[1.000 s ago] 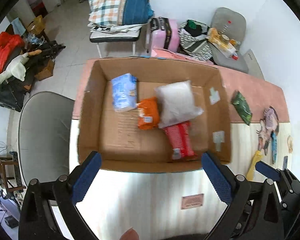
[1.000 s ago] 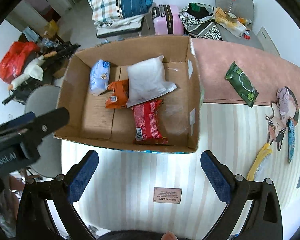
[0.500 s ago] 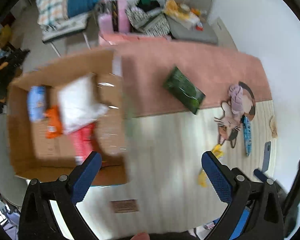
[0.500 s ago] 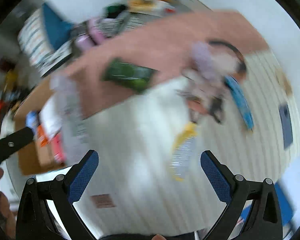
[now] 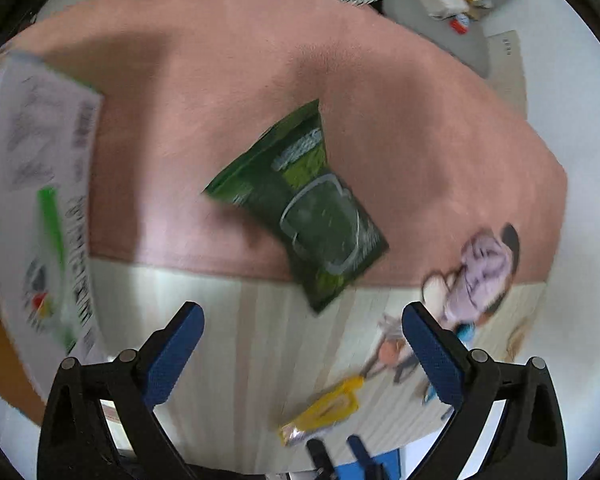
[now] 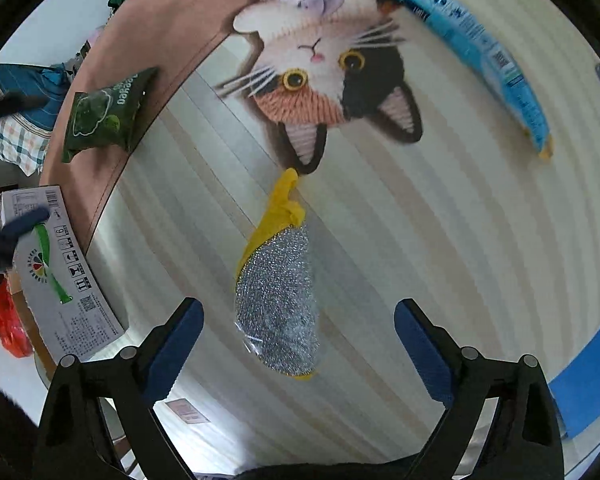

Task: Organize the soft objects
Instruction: 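Grasp the green snack bag with left tool while right tool grasps yellow scrub sponge, then place green bag and scrub sponge into the box and open both tools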

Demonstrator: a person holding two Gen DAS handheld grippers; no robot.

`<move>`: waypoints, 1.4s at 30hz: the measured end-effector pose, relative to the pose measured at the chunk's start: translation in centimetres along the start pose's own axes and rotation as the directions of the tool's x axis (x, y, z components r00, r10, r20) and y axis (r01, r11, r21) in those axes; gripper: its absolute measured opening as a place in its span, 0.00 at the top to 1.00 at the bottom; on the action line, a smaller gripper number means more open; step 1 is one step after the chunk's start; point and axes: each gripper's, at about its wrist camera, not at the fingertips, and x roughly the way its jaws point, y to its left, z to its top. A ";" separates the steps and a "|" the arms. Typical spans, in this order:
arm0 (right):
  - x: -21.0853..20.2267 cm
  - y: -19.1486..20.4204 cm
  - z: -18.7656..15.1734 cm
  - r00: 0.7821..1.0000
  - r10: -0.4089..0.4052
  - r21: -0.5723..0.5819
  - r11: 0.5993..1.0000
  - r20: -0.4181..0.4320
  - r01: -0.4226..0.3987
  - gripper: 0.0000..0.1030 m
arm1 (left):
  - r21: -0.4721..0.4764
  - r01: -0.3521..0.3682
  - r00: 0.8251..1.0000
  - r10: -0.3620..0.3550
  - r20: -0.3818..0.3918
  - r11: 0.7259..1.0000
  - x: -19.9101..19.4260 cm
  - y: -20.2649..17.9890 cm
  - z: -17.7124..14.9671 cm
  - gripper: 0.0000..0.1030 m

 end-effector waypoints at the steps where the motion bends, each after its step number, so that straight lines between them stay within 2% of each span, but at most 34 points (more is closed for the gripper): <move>1: 0.3 0.0 0.0 1.000 -0.002 0.001 1.000 -0.002 0.002 0.10 | -0.003 -0.019 1.000 0.019 -0.006 1.000 0.7 -0.4 0.6 0.01; 6: 1.6 1.6 1.3 0.999 -0.014 -0.016 1.000 -0.040 0.013 0.29 | 0.004 -0.132 0.991 0.132 -0.002 0.991 3.2 -1.7 3.0 0.01; 8: 2.4 2.5 1.0 0.998 -0.032 -0.041 0.999 -0.055 0.030 0.31 | 0.046 -0.214 0.977 0.213 0.020 0.976 3.9 -2.3 3.5 0.02; 9: 2.7 2.8 0.8 0.997 -0.039 -0.051 0.998 -0.060 0.036 0.38 | 0.076 -0.240 0.971 0.237 0.036 0.968 4.1 -2.6 3.5 0.02; 11: 3.4 3.4 0.6 0.996 -0.064 -0.075 0.995 -0.069 0.059 0.44 | 0.150 -0.279 0.960 0.272 0.070 0.948 4.2 -3.3 3.1 0.02; 13: 3.9 3.7 0.1 0.993 -0.093 -0.100 0.991 -0.069 0.086 0.49 | 0.218 -0.338 0.941 0.322 0.107 0.915 4.1 -3.8 2.2 0.02; 15: 4.2 4.1 -0.3 0.991 -0.115 -0.114 0.988 -0.067 0.107 0.52 | 0.297 -0.398 0.917 0.372 0.140 0.868 4.0 -3.7 1.0 0.02; 16: 4.2 4.1 -0.4 0.990 -0.121 -0.120 0.986 -0.067 0.112 0.52 | 0.302 -0.410 0.912 0.382 0.149 0.861 3.8 -3.5 0.7 0.02; 17: 4.2 4.2 -0.6 0.990 -0.123 -0.125 0.985 -0.066 0.114 0.52 | 0.296 -0.404 0.915 0.376 0.149 0.865 3.6 -3.0 0.3 0.02; 20: 4.4 4.3 -1.0 0.991 -0.107 -0.123 0.988 -0.074 0.098 0.52 | 0.226 -0.289 0.957 0.274 0.095 0.931 3.2 -1.7 0.4 0.02; 21: 4.3 3.9 -1.0 0.992 -0.099 -0.116 0.989 -0.075 0.090 0.51 | 0.178 -0.221 0.975 0.212 0.068 0.959 3.2 -1.3 0.6 0.02; 22: 4.1 3.4 -0.9 0.993 -0.091 -0.108 0.991 -0.074 0.082 0.51 | 0.158 -0.190 0.982 0.183 0.057 0.969 3.2 -1.2 0.8 0.02; 24: 4.2 3.1 -0.8 0.993 -0.089 -0.097 0.992 -0.079 0.082 0.51 | 0.150 -0.183 0.983 0.177 0.051 0.972 3.6 -1.2 1.3 0.02; 27: 4.2 3.0 -0.1 0.991 -0.096 -0.093 0.992 -0.089 0.088 0.51 | 0.221 -0.261 0.965 0.252 0.072 0.940 5.0 -3.1 1.5 0.02; 28: 4.1 2.8 0.1 0.991 -0.101 -0.096 0.991 -0.090 0.093 0.51 | 0.247 -0.292 0.956 0.280 0.083 0.924 5.5 -3.6 1.4 0.04; 30: 4.3 3.1 0.6 0.987 -0.132 -0.112 0.986 -0.090 0.121 0.51 | 0.284 -0.330 0.944 0.310 0.116 0.900 5.9 -4.4 0.9 0.17; 31: 4.4 3.2 0.5 0.986 -0.145 -0.115 0.984 -0.087 0.134 0.51 | 0.294 -0.326 0.945 0.297 0.139 0.898 5.5 -4.8 0.5 0.32; 32: 4.5 3.3 0.5 0.985 -0.150 -0.118 0.983 -0.080 0.140 0.51 | 0.303 -0.320 0.947 0.288 0.145 0.898 5.4 -5.1 0.1 0.42; 33: 4.7 3.5 0.2 0.983 -0.165 -0.124 0.980 -0.076 0.155 0.54 | 0.311 -0.344 0.938 0.306 0.164 0.886 5.0 -5.4 -0.4 0.57; 34: 4.7 3.8 0.0 0.980 -0.186 -0.138 0.975 -0.065 0.175 0.55 | 0.329 -0.367 0.929 0.321 0.185 0.870 4.7 -5.8 -1.1 0.63; 37: 5.0 4.8 -0.9 0.972 -0.235 -0.171 0.959 -0.024 0.228 0.61 | 0.359 -0.398 0.915 0.336 0.225 0.844 3.4 -5.5 -3.2 0.67; 39: 4.9 5.3 -1.5 0.972 -0.234 -0.181 0.957 -0.009 0.228 0.64 | 0.378 -0.382 0.921 0.314 0.231 0.843 2.9 -5.2 -4.6 0.67; 42: 4.0 6.2 -2.5 0.979 -0.205 -0.198 0.959 0.001 0.201 0.65 | 0.392 -0.330 0.937 0.247 0.247 0.859 1.1 -4.6 -7.2 0.67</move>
